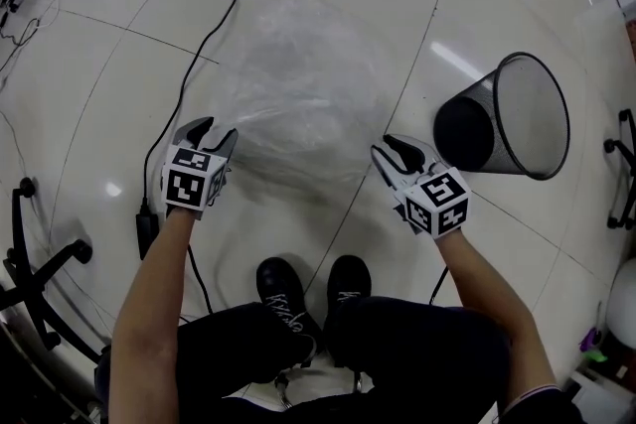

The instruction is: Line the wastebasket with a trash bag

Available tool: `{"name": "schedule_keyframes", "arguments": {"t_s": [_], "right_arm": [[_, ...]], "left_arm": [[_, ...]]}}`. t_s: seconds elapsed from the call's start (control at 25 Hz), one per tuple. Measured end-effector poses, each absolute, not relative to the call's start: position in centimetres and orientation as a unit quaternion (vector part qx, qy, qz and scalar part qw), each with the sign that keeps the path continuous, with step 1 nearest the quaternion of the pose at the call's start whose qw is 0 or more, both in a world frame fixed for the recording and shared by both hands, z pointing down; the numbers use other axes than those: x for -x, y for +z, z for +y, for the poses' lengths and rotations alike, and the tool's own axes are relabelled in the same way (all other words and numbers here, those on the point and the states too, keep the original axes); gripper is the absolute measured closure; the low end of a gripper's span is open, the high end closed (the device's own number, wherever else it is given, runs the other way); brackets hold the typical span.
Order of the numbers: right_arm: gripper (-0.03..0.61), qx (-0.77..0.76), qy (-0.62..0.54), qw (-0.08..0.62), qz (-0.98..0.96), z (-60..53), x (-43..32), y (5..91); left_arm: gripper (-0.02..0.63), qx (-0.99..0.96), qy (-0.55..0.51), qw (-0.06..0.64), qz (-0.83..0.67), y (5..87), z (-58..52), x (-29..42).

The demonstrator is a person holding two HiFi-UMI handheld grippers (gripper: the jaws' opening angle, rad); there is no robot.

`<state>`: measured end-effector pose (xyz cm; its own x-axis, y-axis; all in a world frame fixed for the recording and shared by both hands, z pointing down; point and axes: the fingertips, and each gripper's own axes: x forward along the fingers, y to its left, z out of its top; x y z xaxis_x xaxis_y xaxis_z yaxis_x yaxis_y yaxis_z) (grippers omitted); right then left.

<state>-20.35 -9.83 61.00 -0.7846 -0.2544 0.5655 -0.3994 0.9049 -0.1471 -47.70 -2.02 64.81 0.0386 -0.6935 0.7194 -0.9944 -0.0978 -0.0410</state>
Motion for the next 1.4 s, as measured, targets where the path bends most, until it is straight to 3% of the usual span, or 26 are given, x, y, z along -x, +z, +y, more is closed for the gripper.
{"name": "schedule_keyframes", "arguments": {"t_s": [0.12, 0.28, 1.04, 1.12, 1.16, 1.4], "right_arm": [[0.468, -0.175, 0.139, 0.287, -0.931, -9.5, 19.8, 62.0], [0.465, -0.179, 0.147, 0.299, -0.926, -9.7, 18.8, 63.1], [0.416, -0.156, 0.166, 0.385, -0.895, -9.7, 18.4, 69.5], [0.489, -0.156, 0.157, 0.385, -0.896, -10.1, 18.6, 69.4], [0.561, -0.154, 0.154, 0.383, -0.898, -10.1, 18.7, 69.1], [0.577, -0.15, 0.152, 0.336, -0.917, -10.5, 19.8, 65.5]], "left_arm": [[0.427, -0.675, 0.312, 0.252, -0.619, 65.7, -2.4, 47.9], [0.599, -0.677, 0.312, 0.24, -0.622, 65.2, -2.9, 47.5], [0.603, -0.68, 0.306, 0.245, -0.62, 63.0, -3.1, 47.2], [0.603, -0.684, 0.303, 0.244, -0.617, 62.6, -3.4, 47.0], [0.603, -0.687, 0.302, 0.244, -0.615, 62.4, -3.5, 46.9], [0.603, -0.705, 0.303, 0.227, -0.599, 60.4, -3.3, 46.9]]}}
